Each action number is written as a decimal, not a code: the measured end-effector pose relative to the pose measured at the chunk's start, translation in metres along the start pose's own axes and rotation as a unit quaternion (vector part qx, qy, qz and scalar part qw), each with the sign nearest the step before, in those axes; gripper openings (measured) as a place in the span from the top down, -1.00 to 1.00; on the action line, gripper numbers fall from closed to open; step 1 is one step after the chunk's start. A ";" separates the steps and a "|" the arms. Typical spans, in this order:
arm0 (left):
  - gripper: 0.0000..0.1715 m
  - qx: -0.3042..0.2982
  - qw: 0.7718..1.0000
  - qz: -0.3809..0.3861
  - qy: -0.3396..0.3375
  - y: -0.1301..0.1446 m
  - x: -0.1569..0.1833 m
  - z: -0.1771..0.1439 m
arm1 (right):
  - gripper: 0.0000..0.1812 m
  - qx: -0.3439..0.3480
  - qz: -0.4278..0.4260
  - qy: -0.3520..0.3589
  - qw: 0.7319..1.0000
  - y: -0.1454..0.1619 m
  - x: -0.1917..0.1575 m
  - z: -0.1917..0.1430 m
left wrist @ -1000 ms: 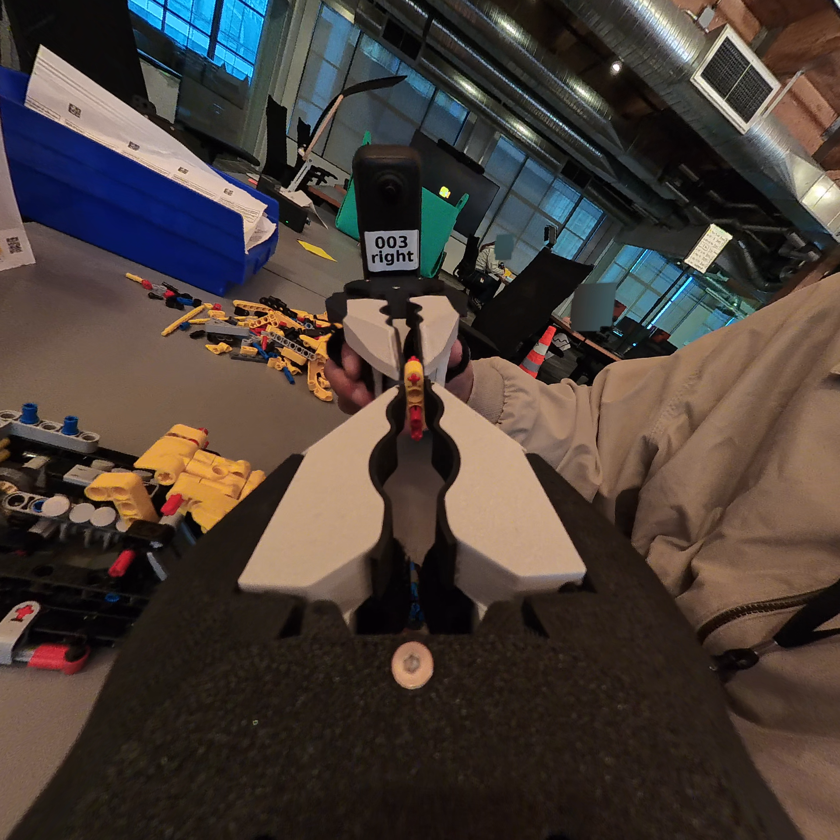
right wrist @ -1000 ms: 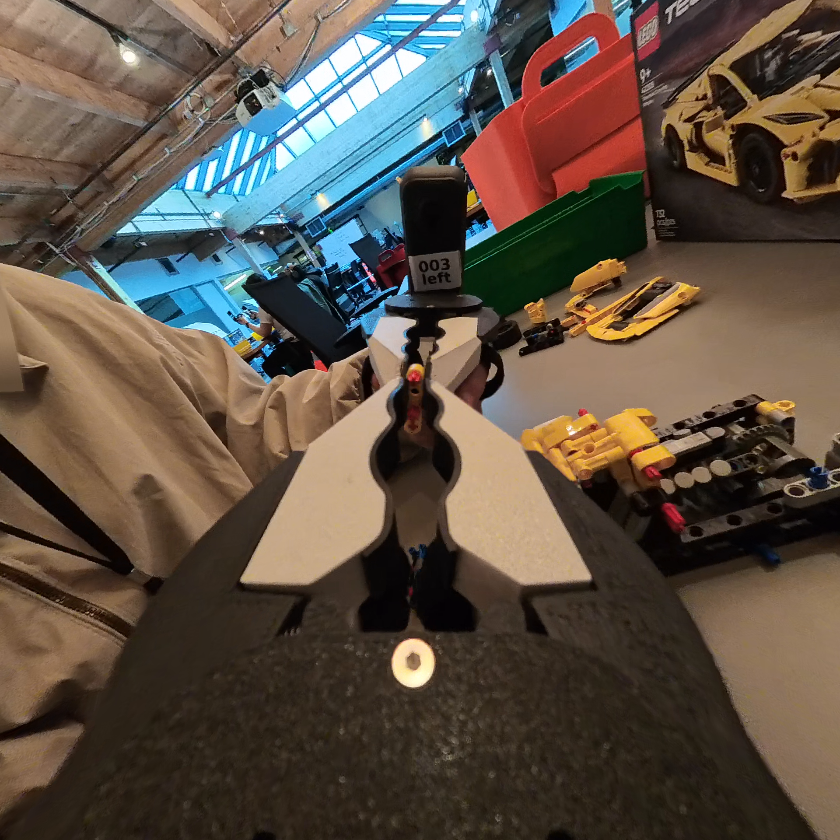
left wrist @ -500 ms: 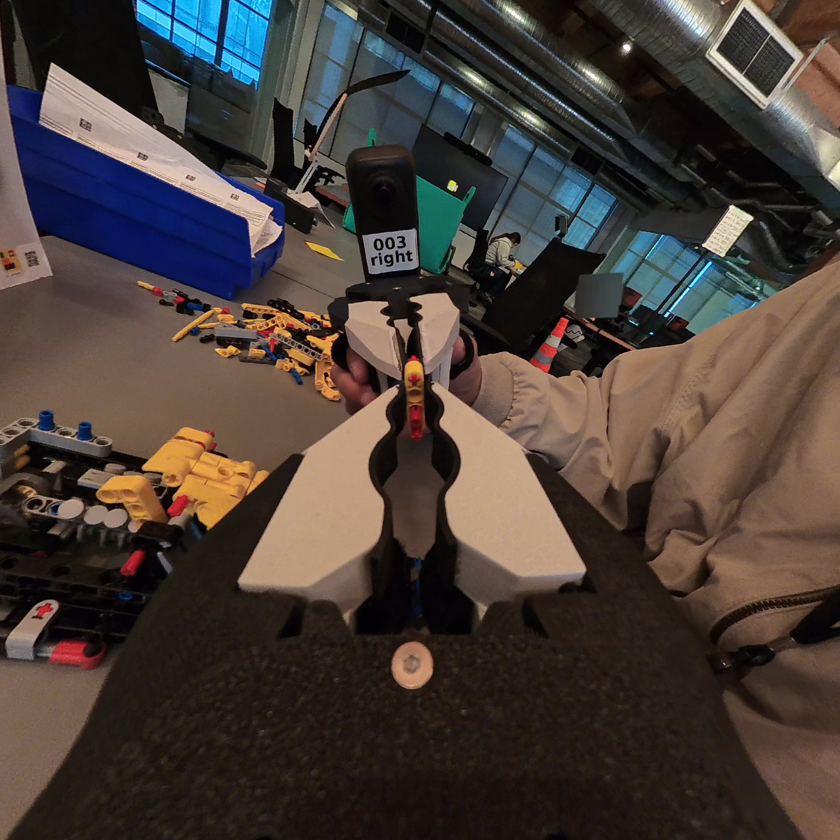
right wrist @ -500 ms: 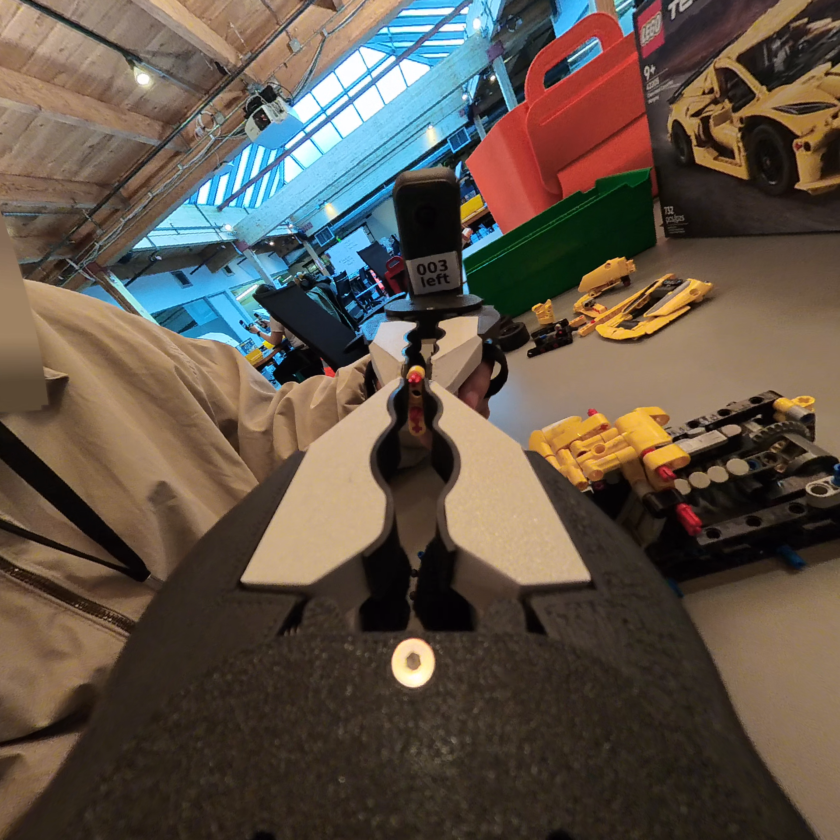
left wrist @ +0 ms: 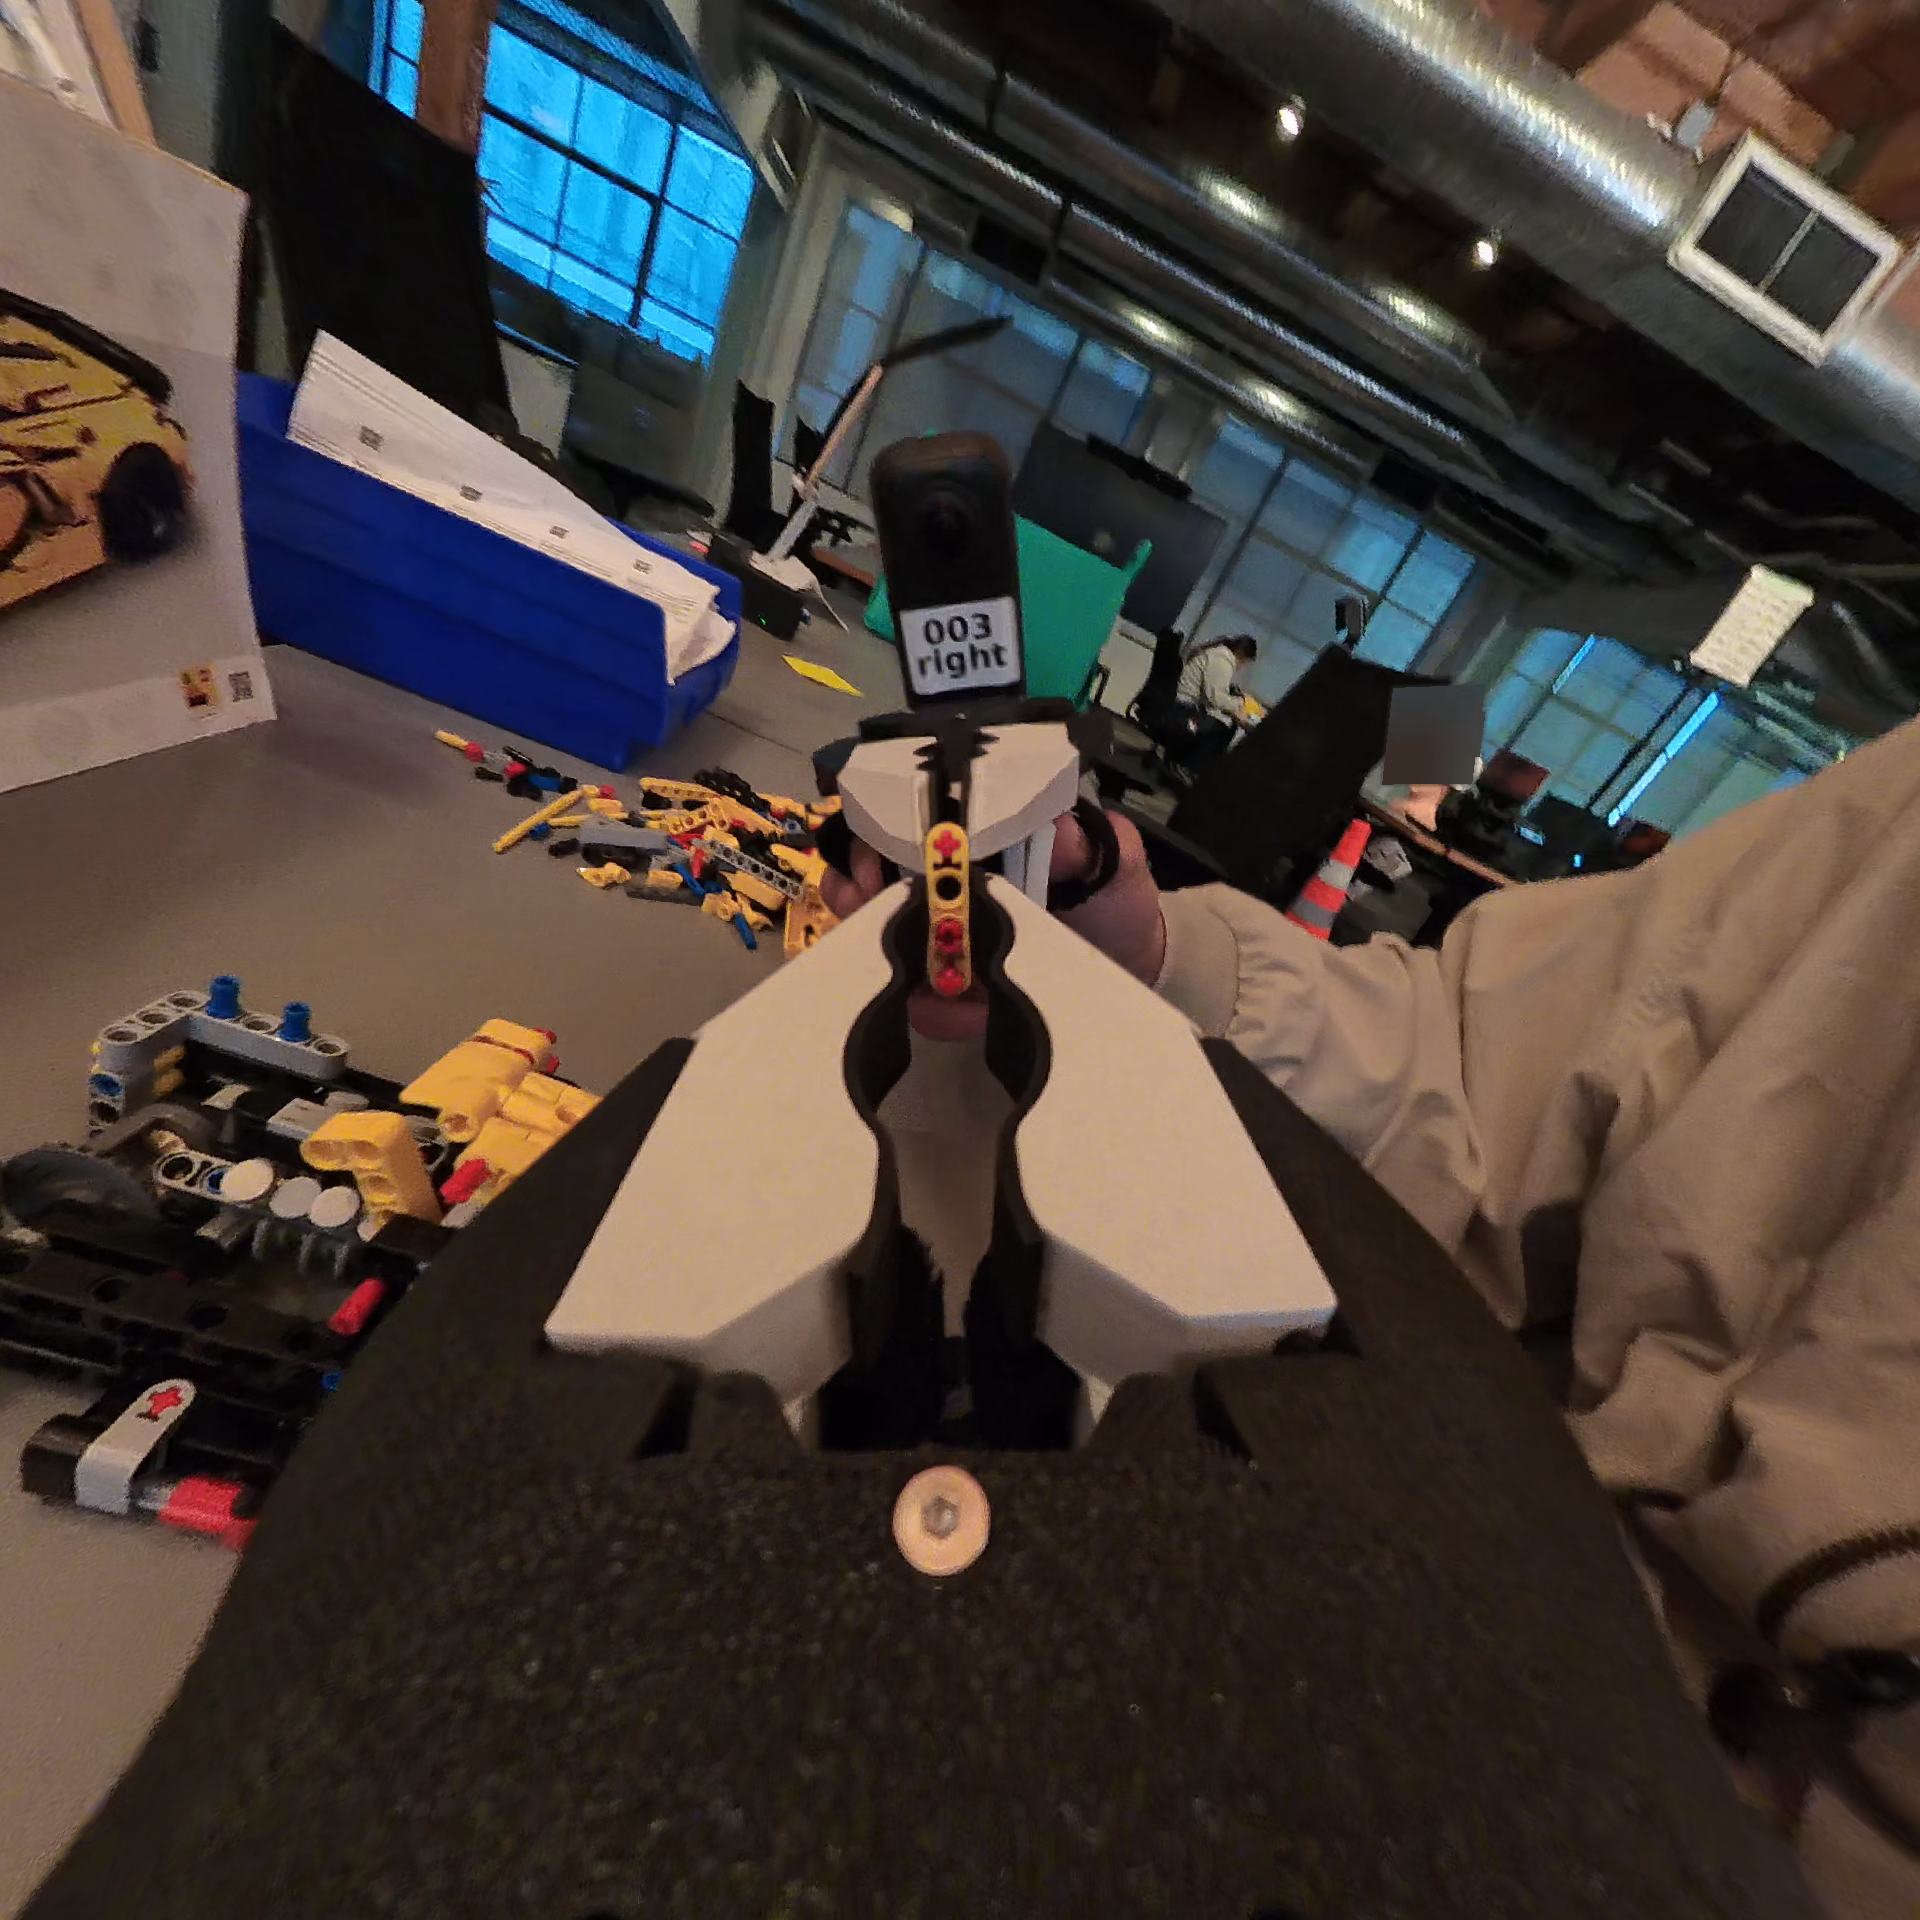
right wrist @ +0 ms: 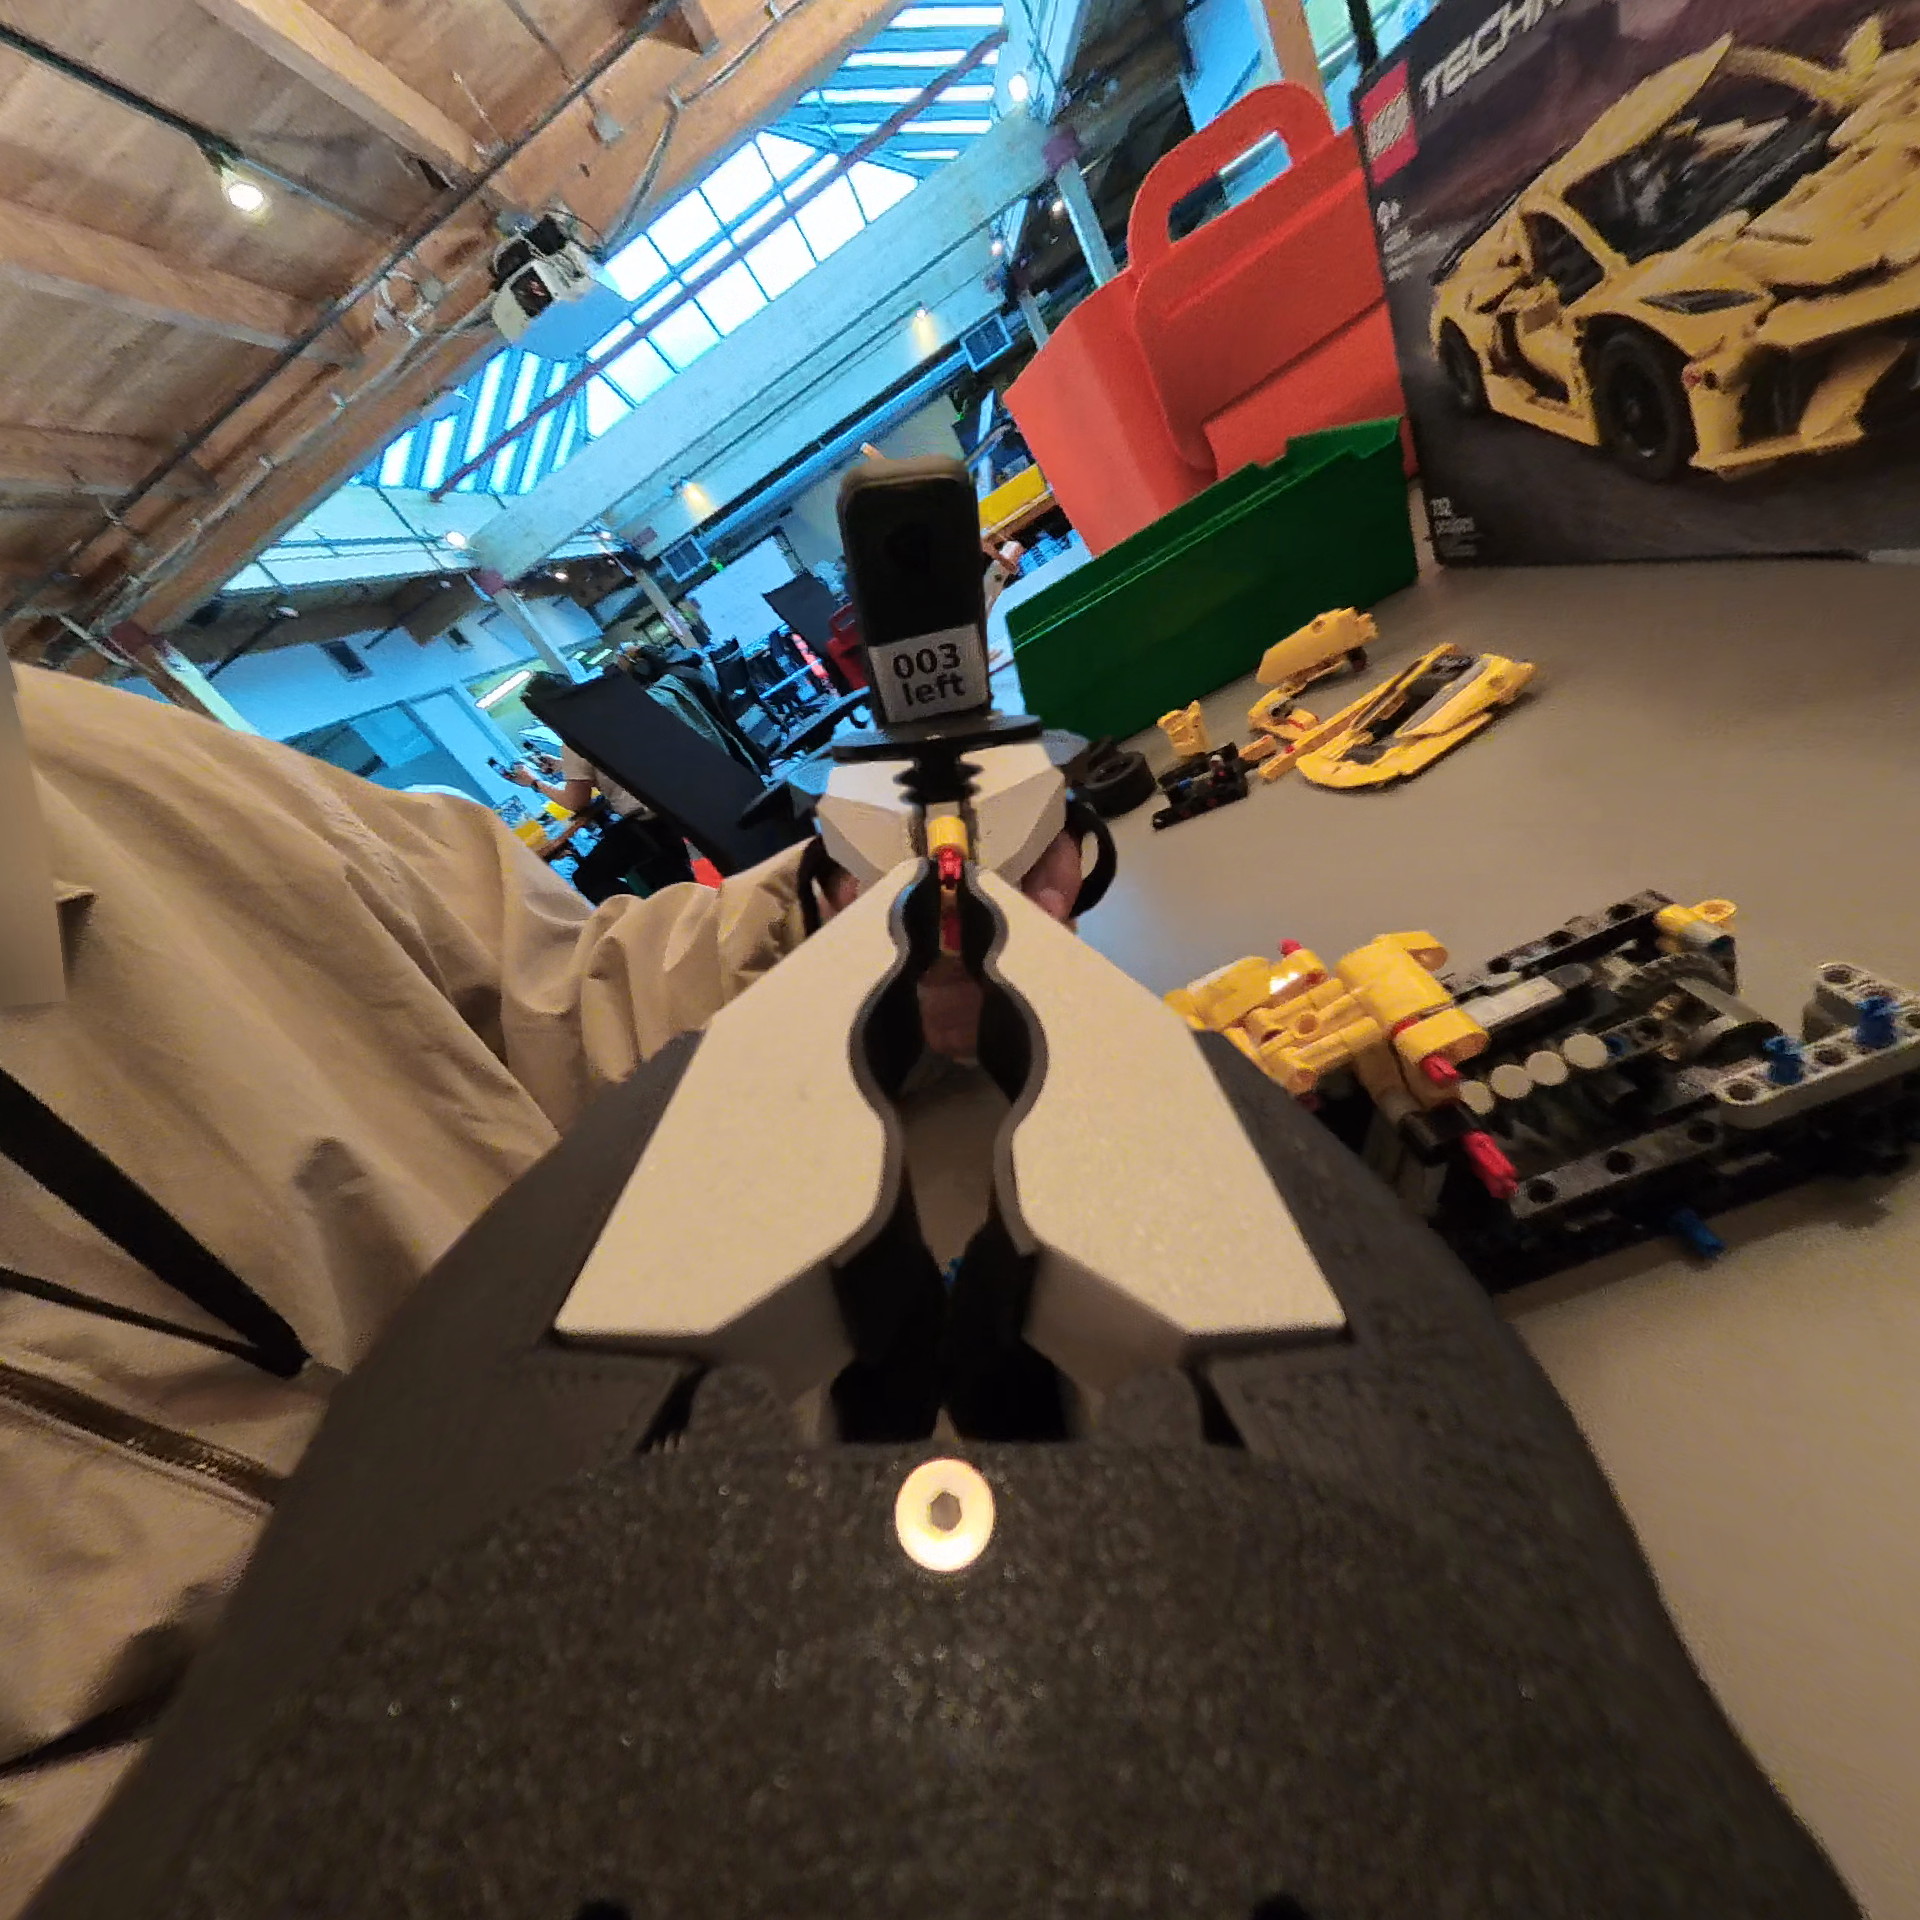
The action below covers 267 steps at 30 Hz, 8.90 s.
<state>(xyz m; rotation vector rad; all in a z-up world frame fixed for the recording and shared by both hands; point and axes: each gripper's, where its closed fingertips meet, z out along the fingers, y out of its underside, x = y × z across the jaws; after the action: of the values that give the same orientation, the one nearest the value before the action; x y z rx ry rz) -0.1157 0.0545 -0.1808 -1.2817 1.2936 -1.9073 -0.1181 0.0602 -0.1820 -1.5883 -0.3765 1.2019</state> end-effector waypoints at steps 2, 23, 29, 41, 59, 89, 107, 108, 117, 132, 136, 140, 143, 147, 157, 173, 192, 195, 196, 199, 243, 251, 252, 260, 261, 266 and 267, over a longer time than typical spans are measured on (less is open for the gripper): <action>0.93 0.017 1.000 -0.026 -0.003 -0.005 -0.004 0.001 | 0.99 0.014 0.017 -0.004 1.000 -0.002 0.003 -0.002; 0.92 -0.236 0.847 -0.007 -0.476 -0.001 -0.159 -0.271 | 0.83 -0.105 -0.119 0.256 0.954 0.026 0.072 -0.016; 0.92 -0.296 0.841 -0.032 -0.451 0.035 -0.163 -0.261 | 0.88 -0.064 -0.023 0.246 0.967 0.020 0.082 -0.034; 0.61 -0.322 0.807 0.014 -0.495 0.036 -0.171 -0.259 | 0.82 -0.115 0.033 0.164 0.979 0.045 0.074 -0.028; 0.83 -0.142 0.956 -0.236 -0.099 0.053 -0.069 -0.031 | 0.74 -0.108 0.237 0.027 0.965 0.065 0.062 0.005; 0.93 -0.084 0.976 -0.198 -0.046 0.018 -0.063 -0.061 | 0.93 -0.116 0.298 0.004 0.948 0.072 0.057 0.005; 0.92 -0.088 0.991 -0.099 0.013 0.024 -0.016 -0.013 | 0.75 -0.031 0.077 -0.013 0.996 0.016 0.019 0.007; 0.92 -0.091 0.991 -0.098 0.015 0.026 -0.015 -0.012 | 0.76 -0.034 0.074 -0.012 0.997 0.019 0.018 0.010; 0.71 -0.037 0.997 -0.073 0.005 0.000 -0.016 -0.021 | 0.93 -0.046 0.058 -0.009 0.997 0.020 0.015 0.009; 0.96 -0.054 0.996 -0.065 0.017 0.008 -0.010 -0.014 | 0.93 -0.053 0.059 -0.023 0.997 0.023 0.008 0.015; 0.96 -0.047 0.996 -0.067 0.018 0.008 -0.009 -0.013 | 0.93 -0.056 0.058 -0.024 0.996 0.023 0.007 0.014; 0.96 -0.040 0.996 -0.080 0.025 0.007 -0.009 -0.011 | 0.93 -0.055 0.060 -0.024 0.996 0.023 0.007 0.013; 0.96 -0.033 0.995 -0.088 0.030 0.006 -0.009 -0.010 | 0.93 -0.055 0.059 -0.024 0.996 0.022 0.007 0.013; 0.97 -0.024 0.997 -0.066 0.028 0.005 -0.007 -0.010 | 0.93 -0.049 0.059 -0.026 0.997 0.021 0.006 0.012; 0.98 -0.018 0.998 -0.046 0.029 0.000 -0.003 -0.011 | 0.93 -0.024 0.013 -0.019 0.999 0.012 0.003 0.013; 1.00 -0.157 0.986 0.054 0.005 0.028 -0.009 -0.049 | 0.93 0.067 0.058 -0.051 0.995 -0.023 0.002 -0.025; 0.99 -0.052 0.999 -0.008 -0.004 0.013 -0.004 -0.001 | 0.93 0.086 0.027 -0.018 0.996 -0.018 0.011 0.003; 1.00 -0.043 0.999 -0.003 -0.003 0.004 -0.005 -0.010 | 0.94 0.094 0.035 -0.020 0.995 -0.019 0.012 0.001; 1.00 -0.027 1.000 -0.002 -0.002 -0.004 -0.004 -0.014 | 0.94 0.094 0.037 -0.028 0.995 -0.020 0.010 0.000; 1.00 0.031 0.999 -0.015 -0.014 -0.026 -0.009 -0.025 | 0.94 0.039 0.026 -0.019 0.999 -0.002 0.010 0.006; 0.92 -0.104 0.994 0.002 -0.017 0.016 -0.007 -0.019 | 0.67 0.041 -0.018 -0.018 0.999 -0.011 0.000 0.004; 0.92 -0.155 0.987 0.028 -0.014 0.036 -0.001 -0.011 | 0.89 -0.073 -0.064 -0.006 0.995 0.029 0.000 0.020; 0.91 -0.145 0.989 0.027 -0.010 0.033 0.002 -0.011 | 0.93 -0.069 -0.061 -0.009 0.996 0.026 -0.001 0.019; 0.92 -0.056 0.997 0.049 -0.015 0.010 0.002 -0.007 | 0.94 -0.012 -0.042 -0.020 0.999 0.007 -0.003 0.013; 0.92 -0.052 0.998 0.043 -0.012 0.009 0.001 -0.008 | 0.94 -0.014 -0.048 -0.017 0.999 0.007 -0.002 0.012; 0.93 0.064 0.998 -0.008 -0.004 -0.036 -0.007 -0.044 | 0.94 0.074 -0.010 -0.006 0.997 -0.022 0.007 -0.022; 0.93 0.085 0.996 -0.005 -0.032 -0.047 -0.019 -0.061 | 0.95 0.114 0.010 -0.005 0.993 -0.036 0.013 -0.047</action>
<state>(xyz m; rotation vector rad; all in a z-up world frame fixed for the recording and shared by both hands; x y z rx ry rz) -0.1575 0.1164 -0.1527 -1.2539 1.0708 -1.9221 -0.0615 0.0582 -0.1604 -1.3919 -0.2212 1.2230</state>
